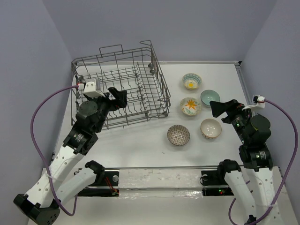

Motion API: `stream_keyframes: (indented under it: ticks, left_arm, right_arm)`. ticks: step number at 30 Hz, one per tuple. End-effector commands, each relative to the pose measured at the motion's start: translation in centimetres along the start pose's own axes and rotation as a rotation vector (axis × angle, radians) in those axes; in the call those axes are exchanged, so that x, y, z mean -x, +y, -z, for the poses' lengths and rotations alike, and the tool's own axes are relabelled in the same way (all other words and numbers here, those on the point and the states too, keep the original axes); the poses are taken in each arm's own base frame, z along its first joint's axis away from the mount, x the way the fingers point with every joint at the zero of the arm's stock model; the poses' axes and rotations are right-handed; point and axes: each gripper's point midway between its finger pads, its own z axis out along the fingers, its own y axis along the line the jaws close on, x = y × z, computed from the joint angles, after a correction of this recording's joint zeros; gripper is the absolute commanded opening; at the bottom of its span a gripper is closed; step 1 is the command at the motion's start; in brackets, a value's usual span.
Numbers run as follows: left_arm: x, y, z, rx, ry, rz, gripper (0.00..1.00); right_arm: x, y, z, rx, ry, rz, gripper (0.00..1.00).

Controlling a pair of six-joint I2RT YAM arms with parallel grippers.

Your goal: Load the bowls into the dish rack

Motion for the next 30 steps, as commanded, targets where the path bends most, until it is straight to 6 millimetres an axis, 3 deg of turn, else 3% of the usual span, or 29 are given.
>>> stream_keyframes:
  ticks: [1,30]
  left_arm:
    - [2.5,-0.8,0.3,-0.022,-0.085,0.031,0.99]
    - [1.7,-1.0,0.0,-0.013,-0.057,0.017,0.99]
  right_arm:
    - [1.6,1.0,0.6,0.017,-0.049,0.019,1.00]
    - [1.0,-0.7,0.4,-0.045,-0.050,0.038,1.00]
